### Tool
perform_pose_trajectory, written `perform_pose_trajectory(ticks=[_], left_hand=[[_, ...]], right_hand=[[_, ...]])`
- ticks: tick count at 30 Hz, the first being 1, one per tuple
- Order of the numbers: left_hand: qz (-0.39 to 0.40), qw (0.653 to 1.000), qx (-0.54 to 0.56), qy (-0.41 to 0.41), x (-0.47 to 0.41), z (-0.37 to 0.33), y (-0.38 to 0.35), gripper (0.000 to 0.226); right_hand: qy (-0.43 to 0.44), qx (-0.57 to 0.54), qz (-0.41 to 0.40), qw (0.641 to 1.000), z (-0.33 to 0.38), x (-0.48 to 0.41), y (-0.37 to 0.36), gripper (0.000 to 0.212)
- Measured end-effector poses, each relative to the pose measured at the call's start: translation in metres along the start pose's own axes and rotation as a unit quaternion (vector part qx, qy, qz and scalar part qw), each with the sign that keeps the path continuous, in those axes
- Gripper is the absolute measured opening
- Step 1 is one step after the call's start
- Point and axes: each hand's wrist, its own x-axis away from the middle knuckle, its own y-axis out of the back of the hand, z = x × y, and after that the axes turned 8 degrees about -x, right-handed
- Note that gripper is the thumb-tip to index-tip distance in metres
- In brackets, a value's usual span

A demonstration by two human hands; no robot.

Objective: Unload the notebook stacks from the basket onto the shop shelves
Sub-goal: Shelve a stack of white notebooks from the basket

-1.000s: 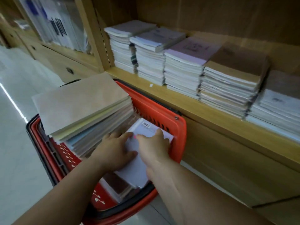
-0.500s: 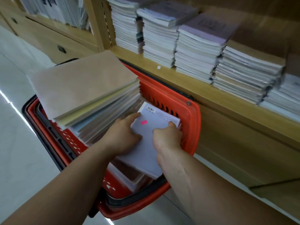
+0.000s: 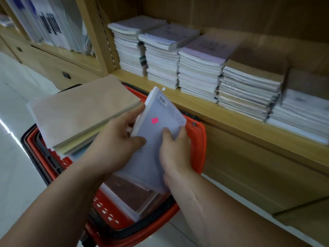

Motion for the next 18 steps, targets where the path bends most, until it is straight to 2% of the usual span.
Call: perform_pose_trajectory(ticks=[3, 5, 6, 9, 12, 15, 18], left_hand=[[-0.050, 0.995, 0.073, -0.032, 0.007, -0.024, 0.008, 0.078], [-0.057, 0.989, 0.129, -0.047, 0.012, -0.040, 0.006, 0.076], [-0.050, 0.984, 0.159, -0.060, 0.014, -0.048, 0.001, 0.075], [-0.019, 0.967, 0.241, -0.080, 0.011, -0.069, -0.025, 0.074], [0.024, 0.955, 0.284, -0.084, 0.002, -0.099, -0.061, 0.081], [0.087, 0.943, 0.305, -0.101, -0.012, -0.137, -0.096, 0.072], [0.128, 0.927, 0.338, -0.105, -0.028, -0.178, -0.129, 0.063]], right_hand=[[0.039, -0.089, 0.034, 0.995, 0.031, 0.001, 0.020, 0.068], [0.057, -0.129, 0.058, 0.988, 0.048, 0.001, 0.044, 0.045], [0.066, -0.157, 0.077, 0.982, 0.055, 0.002, 0.059, 0.039], [0.074, -0.192, 0.128, 0.970, 0.060, -0.004, 0.115, 0.062], [0.109, -0.195, 0.116, 0.968, 0.069, -0.007, 0.177, 0.054], [0.138, -0.207, 0.054, 0.967, 0.079, -0.010, 0.234, 0.055], [0.160, -0.248, 0.041, 0.955, 0.094, -0.016, 0.277, 0.055]])
